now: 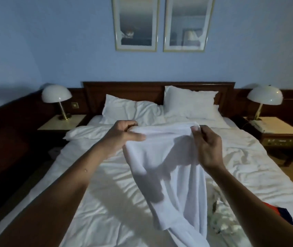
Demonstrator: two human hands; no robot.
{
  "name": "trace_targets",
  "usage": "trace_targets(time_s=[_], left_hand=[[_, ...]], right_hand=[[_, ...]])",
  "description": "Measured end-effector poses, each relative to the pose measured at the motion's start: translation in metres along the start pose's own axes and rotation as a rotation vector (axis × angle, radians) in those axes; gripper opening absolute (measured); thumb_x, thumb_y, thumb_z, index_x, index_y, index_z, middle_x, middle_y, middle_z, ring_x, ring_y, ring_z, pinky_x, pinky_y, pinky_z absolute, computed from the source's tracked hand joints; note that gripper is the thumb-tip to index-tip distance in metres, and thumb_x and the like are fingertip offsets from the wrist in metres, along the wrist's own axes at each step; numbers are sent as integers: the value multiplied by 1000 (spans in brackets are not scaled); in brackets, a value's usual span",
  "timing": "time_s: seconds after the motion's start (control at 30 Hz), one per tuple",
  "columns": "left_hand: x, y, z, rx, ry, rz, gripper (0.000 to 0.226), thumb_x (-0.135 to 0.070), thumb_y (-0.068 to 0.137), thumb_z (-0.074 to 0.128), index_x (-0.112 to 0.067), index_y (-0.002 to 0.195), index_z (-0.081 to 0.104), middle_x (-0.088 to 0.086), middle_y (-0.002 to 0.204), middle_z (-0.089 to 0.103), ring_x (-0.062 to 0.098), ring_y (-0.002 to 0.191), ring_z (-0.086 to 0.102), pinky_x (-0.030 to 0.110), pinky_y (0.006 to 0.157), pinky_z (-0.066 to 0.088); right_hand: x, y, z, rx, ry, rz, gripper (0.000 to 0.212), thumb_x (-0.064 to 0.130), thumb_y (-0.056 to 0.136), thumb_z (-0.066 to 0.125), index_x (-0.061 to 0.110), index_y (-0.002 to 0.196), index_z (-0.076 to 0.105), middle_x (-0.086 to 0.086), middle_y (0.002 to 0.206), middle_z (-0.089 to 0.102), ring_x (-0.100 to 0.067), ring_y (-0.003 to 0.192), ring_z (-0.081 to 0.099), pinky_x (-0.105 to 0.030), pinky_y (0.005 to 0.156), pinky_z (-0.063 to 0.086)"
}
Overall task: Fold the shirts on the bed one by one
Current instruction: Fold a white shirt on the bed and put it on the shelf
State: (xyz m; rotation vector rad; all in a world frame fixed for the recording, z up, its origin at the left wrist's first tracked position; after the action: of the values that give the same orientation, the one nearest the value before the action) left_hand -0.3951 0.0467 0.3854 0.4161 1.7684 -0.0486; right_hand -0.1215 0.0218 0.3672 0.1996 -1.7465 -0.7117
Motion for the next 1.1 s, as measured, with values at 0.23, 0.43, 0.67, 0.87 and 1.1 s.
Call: trace_targets(time_s=[0.23, 0.43, 0.67, 0.87, 1.1], left_hand=[[17, -44, -177, -159, 285, 11, 48, -42, 75, 79, -5, 99, 60, 7, 86, 66, 24, 78, 64, 37, 71, 47], [29, -69, -277, -176, 645, 69, 52, -40, 108, 54, -11, 67, 38, -3, 59, 39, 12, 53, 43, 33, 57, 36], [24, -99, -342, -141, 233, 77, 39, -41, 99, 68, -8, 79, 59, 1, 80, 51, 13, 81, 48, 26, 77, 36], [46, -132, -365, 25, 753, -38, 40, -23, 100, 69, 12, 82, 60, 8, 67, 48, 15, 60, 45, 18, 55, 31], [73, -156, -395, -323, 530, 84, 28, -23, 106, 57, -6, 85, 65, 6, 73, 59, 12, 68, 53, 32, 66, 38]], right_hand=[[99, -20, 114, 4, 24, -77, 32, 36, 106, 59, 12, 85, 63, 0, 71, 46, -11, 68, 41, -33, 61, 33], [134, -46, 195, 13, -115, -34, 20, 44, 101, 64, 29, 95, 77, 10, 85, 73, -8, 80, 63, -31, 72, 50], [124, -67, 239, 230, -571, -32, 18, 25, 97, 70, 13, 106, 79, -2, 95, 71, -22, 86, 64, -31, 74, 45], [112, -81, 239, 105, -629, 113, 42, 30, 104, 57, 10, 68, 54, -6, 64, 56, -23, 65, 52, -23, 58, 36], [117, -116, 254, -46, -428, 165, 46, 34, 105, 55, 12, 66, 46, -3, 61, 47, -16, 59, 41, -23, 53, 33]])
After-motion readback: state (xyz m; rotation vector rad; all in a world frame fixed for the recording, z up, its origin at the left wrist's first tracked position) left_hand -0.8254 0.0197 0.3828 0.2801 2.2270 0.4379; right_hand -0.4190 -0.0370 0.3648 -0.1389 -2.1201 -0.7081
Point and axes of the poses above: each hand's wrist, its own y-axis towards the middle knuckle, its own z-axis out of the palm, x = y × z, the point moved 8 cm from there along y, towards the middle knuckle
